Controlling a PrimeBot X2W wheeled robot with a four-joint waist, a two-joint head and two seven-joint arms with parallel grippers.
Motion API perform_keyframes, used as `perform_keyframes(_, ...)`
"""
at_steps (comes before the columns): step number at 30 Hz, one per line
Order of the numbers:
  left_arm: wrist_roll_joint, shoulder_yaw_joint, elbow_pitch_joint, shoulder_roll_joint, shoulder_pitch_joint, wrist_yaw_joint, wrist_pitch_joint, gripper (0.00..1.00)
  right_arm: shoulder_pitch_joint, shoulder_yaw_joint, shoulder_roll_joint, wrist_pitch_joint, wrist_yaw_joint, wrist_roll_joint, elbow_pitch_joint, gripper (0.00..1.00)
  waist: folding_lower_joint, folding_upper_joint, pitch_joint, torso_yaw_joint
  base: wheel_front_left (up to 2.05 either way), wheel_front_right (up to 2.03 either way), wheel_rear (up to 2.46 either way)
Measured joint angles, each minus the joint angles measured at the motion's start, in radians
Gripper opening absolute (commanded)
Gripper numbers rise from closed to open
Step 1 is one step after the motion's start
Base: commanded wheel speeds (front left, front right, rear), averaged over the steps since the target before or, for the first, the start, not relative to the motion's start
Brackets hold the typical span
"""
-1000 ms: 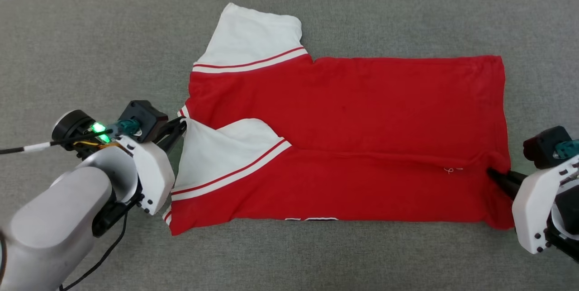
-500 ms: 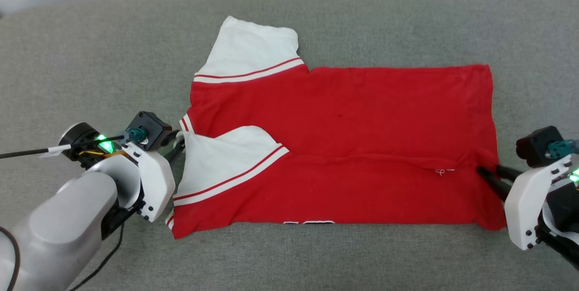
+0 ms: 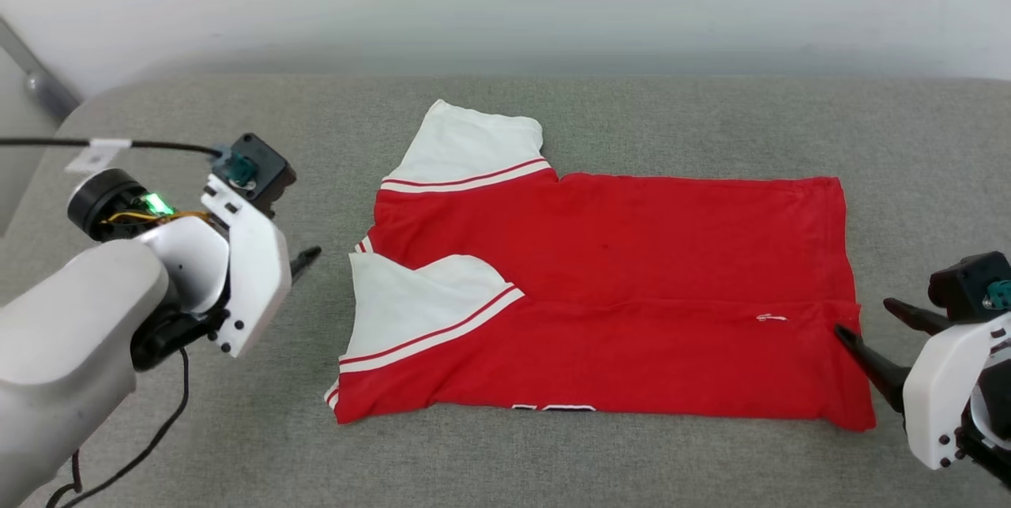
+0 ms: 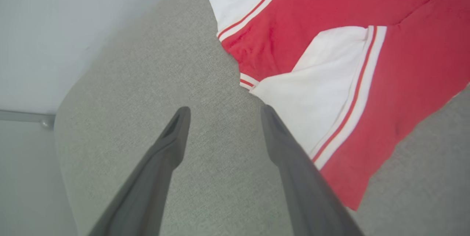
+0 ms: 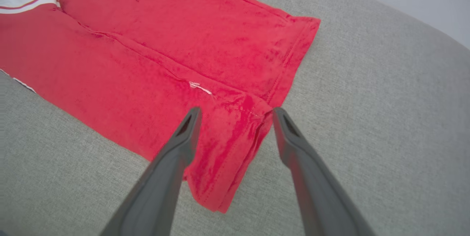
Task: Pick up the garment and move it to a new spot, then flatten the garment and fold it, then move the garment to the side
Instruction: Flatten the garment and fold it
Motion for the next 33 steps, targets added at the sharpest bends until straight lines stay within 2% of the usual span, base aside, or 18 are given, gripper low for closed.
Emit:
perform_keyframes(6,-0.134,-0.061,-0.086,0.002,-0.036,-0.002,0.312,1.0,0.013,0.008,0.019,0.021,0.0,-0.008,-0.019,1.0,0.0,0.0,-0.004,0.004,0.0,0.0,0.0)
perform_keyframes(11,-0.182,-0.099,-0.114,-0.011,-0.043,-0.002,0.464,1.0,0.004,0.024,0.031,0.038,0.0,-0.016,-0.027,1.0,0.0001,0.0,0.006,-0.006,0.0,0.0,0.0)
perform_keyframes(17,-0.206,-0.121,-0.1,-0.034,-0.002,-0.002,0.519,1.0,-0.027,0.056,0.041,0.052,0.0,-0.017,-0.03,1.0,0.0,0.0,0.031,-0.03,0.0,0.0,0.0)
perform_keyframes(29,-0.213,-0.126,0.002,-0.078,0.055,-0.003,0.495,1.0,-0.087,0.105,0.045,0.065,0.0,-0.017,-0.018,1.0,0.0,0.0,0.107,-0.078,0.0,0.0,0.0)
perform_keyframes(30,-0.211,-0.125,-0.001,-0.078,0.056,-0.003,0.504,0.41,-0.091,0.107,0.045,0.065,0.0,-0.017,-0.016,1.0,0.0,0.0,0.11,-0.081,0.0,0.0,0.0)
perform_keyframes(31,-0.208,-0.125,-0.007,-0.075,0.056,-0.003,0.505,0.0,-0.092,0.108,0.045,0.065,0.0,-0.016,-0.014,1.0,0.0,0.0,0.112,-0.084,0.0,0.0,0.0)
perform_keyframes(33,-0.207,-0.126,-0.019,-0.067,0.059,-0.002,0.506,0.0,-0.094,0.111,0.043,0.072,0.0,-0.009,-0.012,1.0,0.0,0.0,0.109,-0.085,0.0,0.0,0.0)
